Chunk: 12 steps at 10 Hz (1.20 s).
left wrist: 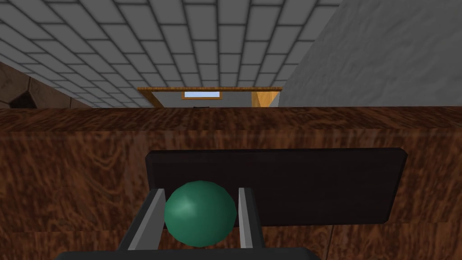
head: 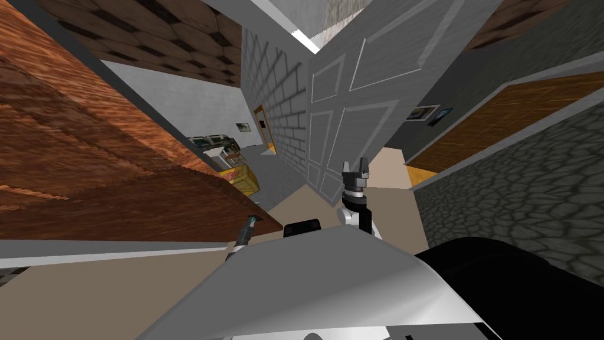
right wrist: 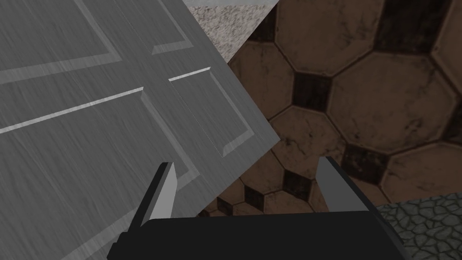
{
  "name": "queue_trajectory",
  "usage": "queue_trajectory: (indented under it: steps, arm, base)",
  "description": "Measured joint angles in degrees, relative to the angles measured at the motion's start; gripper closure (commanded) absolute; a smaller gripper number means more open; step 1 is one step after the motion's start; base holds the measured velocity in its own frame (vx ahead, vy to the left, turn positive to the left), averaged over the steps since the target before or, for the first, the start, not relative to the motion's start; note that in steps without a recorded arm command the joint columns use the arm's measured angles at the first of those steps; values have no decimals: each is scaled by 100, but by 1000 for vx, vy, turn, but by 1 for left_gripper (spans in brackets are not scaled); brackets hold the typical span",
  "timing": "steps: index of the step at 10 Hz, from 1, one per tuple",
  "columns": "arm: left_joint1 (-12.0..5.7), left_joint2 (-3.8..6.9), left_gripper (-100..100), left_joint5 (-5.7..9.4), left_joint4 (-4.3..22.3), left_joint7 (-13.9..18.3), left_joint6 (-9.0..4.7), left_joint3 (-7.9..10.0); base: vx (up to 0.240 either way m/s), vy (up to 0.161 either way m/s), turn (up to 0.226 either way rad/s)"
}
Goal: Pull the door open
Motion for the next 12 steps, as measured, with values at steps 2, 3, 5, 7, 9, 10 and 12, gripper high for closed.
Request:
queue_trajectory:
  steps: [2, 3, 5, 7, 9, 10, 12]
  arm:
    - [-120, -1, 100, 41, 110, -15, 9, -46]
    - [-285, -11, 100, 94, 231, -53, 25, -76]
    - [-430, -21, 100, 190, 215, -127, 152, -144]
    - [-762, -56, 100, 314, 490, -232, 219, -238]
    - [-970, -64, 100, 445, 545, -309, 375, -359]
    - [-1033, -81, 100, 484, 525, -352, 467, -412]
    - [-1152, -102, 100, 521, 611, -390, 509, -457]
  base:
    - [-183, 25, -99]
    - [-225, 46, -82]
    - [-217, 19, -53]
    - [-247, 54, -116]
    - [-188, 78, -87]
    - [-89, 28, -19]
    - [-59, 12, -18]
